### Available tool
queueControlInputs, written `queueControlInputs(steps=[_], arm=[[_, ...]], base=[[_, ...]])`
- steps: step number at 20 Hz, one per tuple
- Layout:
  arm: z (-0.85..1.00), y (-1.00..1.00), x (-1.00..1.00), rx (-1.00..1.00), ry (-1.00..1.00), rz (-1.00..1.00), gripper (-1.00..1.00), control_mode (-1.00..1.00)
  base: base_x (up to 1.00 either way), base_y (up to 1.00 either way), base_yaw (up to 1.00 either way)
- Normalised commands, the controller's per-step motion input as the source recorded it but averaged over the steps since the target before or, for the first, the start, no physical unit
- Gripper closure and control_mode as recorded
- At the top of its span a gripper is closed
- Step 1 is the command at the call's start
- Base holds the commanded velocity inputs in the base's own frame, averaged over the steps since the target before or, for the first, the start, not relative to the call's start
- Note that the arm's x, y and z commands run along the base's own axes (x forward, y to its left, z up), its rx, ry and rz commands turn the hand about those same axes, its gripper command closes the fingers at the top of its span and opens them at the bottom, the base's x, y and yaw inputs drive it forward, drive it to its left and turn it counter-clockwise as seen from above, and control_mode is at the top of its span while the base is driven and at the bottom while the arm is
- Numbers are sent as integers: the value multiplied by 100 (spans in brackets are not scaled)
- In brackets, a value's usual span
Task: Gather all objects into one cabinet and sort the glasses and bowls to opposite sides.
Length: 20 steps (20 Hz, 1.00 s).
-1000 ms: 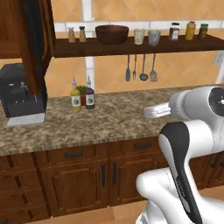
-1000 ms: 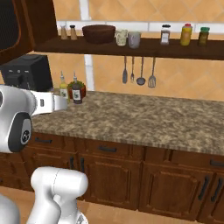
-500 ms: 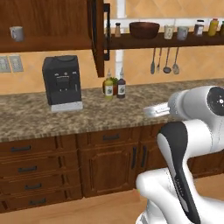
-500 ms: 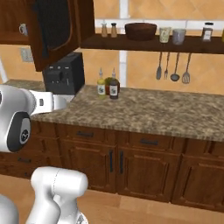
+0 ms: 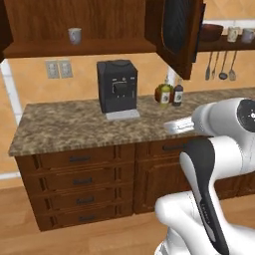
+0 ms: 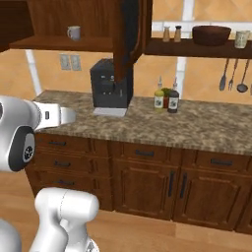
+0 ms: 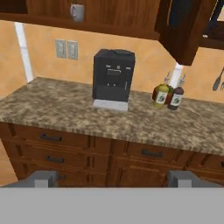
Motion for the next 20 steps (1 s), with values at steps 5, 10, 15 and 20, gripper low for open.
queueControlInputs(steps=[5,10,15,20], arm=[[0,0,0,0,0,0,-100,100],[0,0,0,0,0,0,-100,100],[0,0,0,0,0,0,-100,100],[0,0,0,0,0,0,-100,100]], base=[[17,84,0],[93,35,-2],[88,15,0],[43,67,0]])
